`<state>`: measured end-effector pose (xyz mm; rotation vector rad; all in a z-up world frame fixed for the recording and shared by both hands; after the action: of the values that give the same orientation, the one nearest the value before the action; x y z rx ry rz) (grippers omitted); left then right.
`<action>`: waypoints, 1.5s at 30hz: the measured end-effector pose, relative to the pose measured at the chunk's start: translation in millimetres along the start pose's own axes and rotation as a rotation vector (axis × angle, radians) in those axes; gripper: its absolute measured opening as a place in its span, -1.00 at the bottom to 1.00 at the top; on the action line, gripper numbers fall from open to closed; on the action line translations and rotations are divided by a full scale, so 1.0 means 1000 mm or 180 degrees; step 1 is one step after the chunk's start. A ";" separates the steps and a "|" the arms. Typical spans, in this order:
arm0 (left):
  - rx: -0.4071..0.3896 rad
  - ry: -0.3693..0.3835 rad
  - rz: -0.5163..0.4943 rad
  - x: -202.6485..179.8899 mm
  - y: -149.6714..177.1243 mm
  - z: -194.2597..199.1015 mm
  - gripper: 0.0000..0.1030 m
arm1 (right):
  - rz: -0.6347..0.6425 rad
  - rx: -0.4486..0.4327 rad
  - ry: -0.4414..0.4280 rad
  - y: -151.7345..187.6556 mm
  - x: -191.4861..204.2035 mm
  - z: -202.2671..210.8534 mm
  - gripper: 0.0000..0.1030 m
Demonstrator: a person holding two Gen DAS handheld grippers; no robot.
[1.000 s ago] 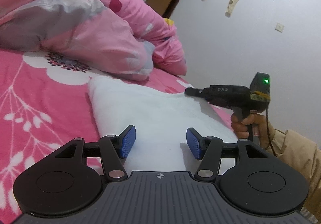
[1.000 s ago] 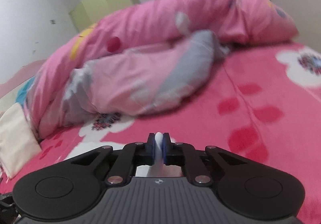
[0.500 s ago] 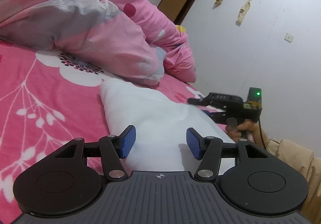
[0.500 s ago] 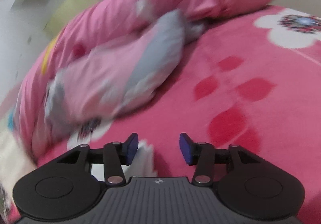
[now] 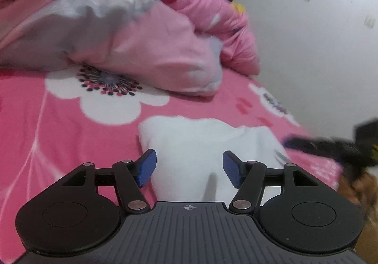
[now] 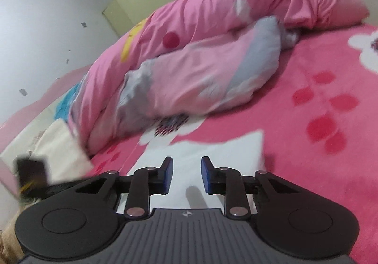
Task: Fold clothes
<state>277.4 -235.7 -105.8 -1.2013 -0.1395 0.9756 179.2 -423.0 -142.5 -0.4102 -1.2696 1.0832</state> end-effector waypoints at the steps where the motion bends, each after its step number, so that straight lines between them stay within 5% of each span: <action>1: 0.0020 -0.0023 -0.0042 0.001 -0.006 -0.012 0.25 | -0.0060 0.0026 -0.0023 0.003 0.002 0.002 -0.53; 7: 0.0386 -0.0329 -0.0363 0.019 -0.001 -0.077 0.30 | -0.0215 0.0050 -0.0034 0.015 0.002 0.020 -0.58; 9: 0.0340 -0.0332 -0.0242 0.026 0.002 -0.080 0.30 | -0.0190 0.0150 0.0166 0.025 -0.013 0.021 -0.61; 12: 0.0230 -0.0383 -0.0123 0.033 0.003 -0.075 0.30 | -0.0054 0.0252 0.0568 0.043 -0.040 0.027 -1.00; 19: 0.0121 -0.0437 -0.0022 0.033 -0.002 -0.072 0.31 | -0.0418 0.0054 0.1112 0.048 -0.067 0.082 -1.00; 24: 0.0092 -0.0546 0.0151 0.038 -0.011 -0.050 0.34 | -0.0908 -0.0386 0.0802 0.041 -0.044 0.146 -0.95; 29: 0.0012 -0.0461 0.0022 0.019 -0.014 -0.010 0.38 | -0.1094 -0.0322 0.0429 0.053 -0.014 0.157 -0.70; 31: 0.0053 -0.0324 -0.0059 0.004 -0.004 0.010 0.39 | -0.1034 -0.0235 0.0453 0.059 -0.011 0.149 -0.40; 38: 0.0121 0.0036 -0.0225 -0.037 0.051 0.079 0.43 | -0.0784 -0.0049 0.0628 0.069 -0.014 0.118 -0.37; 41: 0.0027 -0.0001 -0.0184 -0.038 0.066 0.095 0.44 | -0.0816 -0.0008 0.0729 0.074 -0.022 0.111 -0.36; 45: -0.0136 -0.0082 -0.0114 -0.038 0.078 0.113 0.43 | -0.0901 -0.0284 0.0774 0.067 -0.024 0.124 -0.36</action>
<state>147.0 -179.7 -109.7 -1.2217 -0.2026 0.9609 40.9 -448.2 -169.0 -0.4024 -1.1222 0.7167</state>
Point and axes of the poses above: each gripper's, at about its wrist camera, not at the fingertips, and z roughly against the way its jaws point, x to its left, y to its underside, the point moved 10 cm from there along -z, roughly the way its jaws point, and after that the axes turned 8 degrees about -x, right-handed, at the moved point
